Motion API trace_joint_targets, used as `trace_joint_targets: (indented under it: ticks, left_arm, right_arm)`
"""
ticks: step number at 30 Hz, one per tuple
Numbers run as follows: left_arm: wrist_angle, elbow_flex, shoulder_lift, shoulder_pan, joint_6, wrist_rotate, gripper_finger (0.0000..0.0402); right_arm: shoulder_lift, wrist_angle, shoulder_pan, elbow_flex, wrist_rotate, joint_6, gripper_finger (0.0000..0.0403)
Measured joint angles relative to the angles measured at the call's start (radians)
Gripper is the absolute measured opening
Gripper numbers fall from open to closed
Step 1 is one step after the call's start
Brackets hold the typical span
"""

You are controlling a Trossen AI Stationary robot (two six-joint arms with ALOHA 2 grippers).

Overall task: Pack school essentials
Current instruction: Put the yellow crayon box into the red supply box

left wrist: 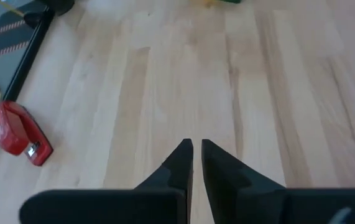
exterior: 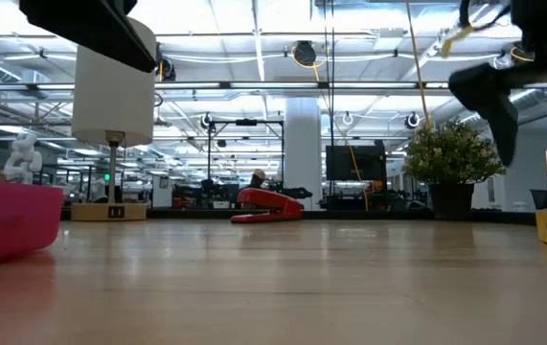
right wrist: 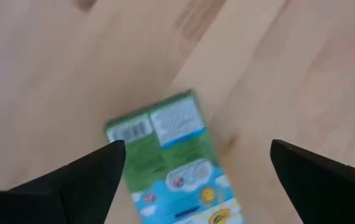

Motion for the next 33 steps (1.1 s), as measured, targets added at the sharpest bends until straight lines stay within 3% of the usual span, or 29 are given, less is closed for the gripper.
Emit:
trace_joint_targets:
  ticks: [4,17,33]
  left_arm:
    - [0.0,0.0,0.0,0.016,-0.031,0.001,0.0035]
    - [0.0,0.0,0.0,0.054,-0.028,0.025,0.0035]
    - [0.009,0.0,0.0,0.057,-0.032,0.047,0.0035]
  right_arm:
    - [0.039,0.0,0.001,-0.02,-0.055,-0.032,0.0396]
    - [0.126,-0.03,-0.029,-0.024,-0.059,-0.151,0.0396]
    - [0.124,-0.034,-0.029,-0.015,-0.1,-0.082,0.0396]
